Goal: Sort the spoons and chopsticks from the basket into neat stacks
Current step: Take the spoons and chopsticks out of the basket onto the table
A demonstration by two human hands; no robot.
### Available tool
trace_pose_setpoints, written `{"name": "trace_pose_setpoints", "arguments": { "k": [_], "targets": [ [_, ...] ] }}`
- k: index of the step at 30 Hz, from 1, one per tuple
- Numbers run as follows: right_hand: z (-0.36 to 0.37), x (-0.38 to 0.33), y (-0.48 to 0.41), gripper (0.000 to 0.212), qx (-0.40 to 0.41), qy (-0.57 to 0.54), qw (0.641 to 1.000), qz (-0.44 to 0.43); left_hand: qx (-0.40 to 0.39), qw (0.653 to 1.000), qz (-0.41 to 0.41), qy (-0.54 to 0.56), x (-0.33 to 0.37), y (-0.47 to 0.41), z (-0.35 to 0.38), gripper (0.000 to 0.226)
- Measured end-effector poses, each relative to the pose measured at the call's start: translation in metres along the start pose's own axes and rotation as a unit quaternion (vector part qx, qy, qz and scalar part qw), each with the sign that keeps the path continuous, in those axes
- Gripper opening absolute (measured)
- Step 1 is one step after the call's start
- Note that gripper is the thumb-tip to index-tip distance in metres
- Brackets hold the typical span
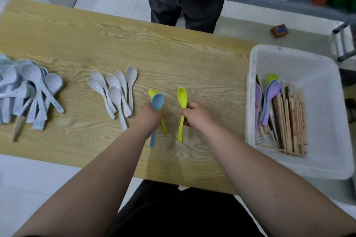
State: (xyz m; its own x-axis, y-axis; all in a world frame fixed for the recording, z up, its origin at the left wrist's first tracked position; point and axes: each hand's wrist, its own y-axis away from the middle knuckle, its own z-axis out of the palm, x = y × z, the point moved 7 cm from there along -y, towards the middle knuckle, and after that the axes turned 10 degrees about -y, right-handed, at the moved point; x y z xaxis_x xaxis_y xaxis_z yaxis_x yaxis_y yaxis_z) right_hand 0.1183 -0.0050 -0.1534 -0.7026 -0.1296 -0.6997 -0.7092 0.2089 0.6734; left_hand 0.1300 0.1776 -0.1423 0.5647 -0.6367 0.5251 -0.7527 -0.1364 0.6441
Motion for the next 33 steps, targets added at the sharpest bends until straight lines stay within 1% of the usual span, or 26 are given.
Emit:
{"name": "trace_pose_setpoints", "arguments": {
  "k": [2,5,8,11,13,15,17,18,20,21,23,27,30,33],
  "targets": [
    [0.016,-0.004,-0.013,0.004,0.014,0.054,0.998,-0.023,0.005,0.998,0.014,-0.068,0.002,-0.015,-0.007,0.017],
    [0.033,-0.018,-0.022,0.023,0.036,0.106,0.993,-0.042,0.008,0.993,0.034,-0.110,0.009,-0.033,-0.010,0.027],
    [0.049,-0.029,-0.032,0.025,0.047,0.127,0.988,-0.069,0.016,0.993,0.060,-0.105,0.013,-0.043,-0.014,0.029],
    [0.064,-0.031,-0.037,0.022,0.048,0.138,0.986,-0.077,0.022,0.991,0.092,-0.100,0.012,-0.045,-0.019,0.041],
    [0.067,-0.032,-0.034,0.024,0.055,0.133,0.984,-0.105,0.029,0.987,0.120,-0.105,0.008,-0.047,-0.019,0.036],
    [0.066,-0.033,-0.028,0.032,0.061,0.133,0.978,-0.147,0.058,0.979,0.153,-0.119,0.002,-0.043,-0.020,0.035],
    [0.066,-0.026,-0.021,0.040,0.053,0.192,0.965,-0.173,0.089,0.966,0.197,-0.143,-0.005,-0.034,-0.019,0.048],
    [0.066,-0.022,-0.018,0.040,0.047,0.237,0.952,-0.188,0.095,0.960,0.214,-0.156,-0.007,-0.029,-0.017,0.050],
    [0.069,-0.016,-0.011,0.032,0.042,0.311,0.922,-0.227,0.077,0.955,0.225,-0.175,-0.007,-0.024,-0.011,0.049],
    [0.069,-0.013,-0.009,0.030,0.038,0.325,0.914,-0.240,0.062,0.956,0.224,-0.180,-0.004,-0.021,-0.009,0.047],
    [0.070,-0.013,-0.005,0.037,0.012,0.336,0.909,-0.245,0.048,0.954,0.232,-0.187,0.003,-0.021,-0.006,0.043],
    [0.072,-0.019,-0.003,0.053,-0.043,0.372,0.893,-0.250,0.005,0.940,0.236,-0.248,0.012,-0.023,-0.001,0.055],
    [0.059,-0.023,0.004,0.052,-0.061,0.367,0.893,-0.252,-0.007,0.942,0.241,-0.234,0.019,-0.018,-0.002,0.055],
    [0.034,-0.028,0.019,0.049,-0.053,0.384,0.876,-0.286,0.026,0.935,0.263,-0.236,0.022,-0.011,-0.003,0.050]
  ]
}}
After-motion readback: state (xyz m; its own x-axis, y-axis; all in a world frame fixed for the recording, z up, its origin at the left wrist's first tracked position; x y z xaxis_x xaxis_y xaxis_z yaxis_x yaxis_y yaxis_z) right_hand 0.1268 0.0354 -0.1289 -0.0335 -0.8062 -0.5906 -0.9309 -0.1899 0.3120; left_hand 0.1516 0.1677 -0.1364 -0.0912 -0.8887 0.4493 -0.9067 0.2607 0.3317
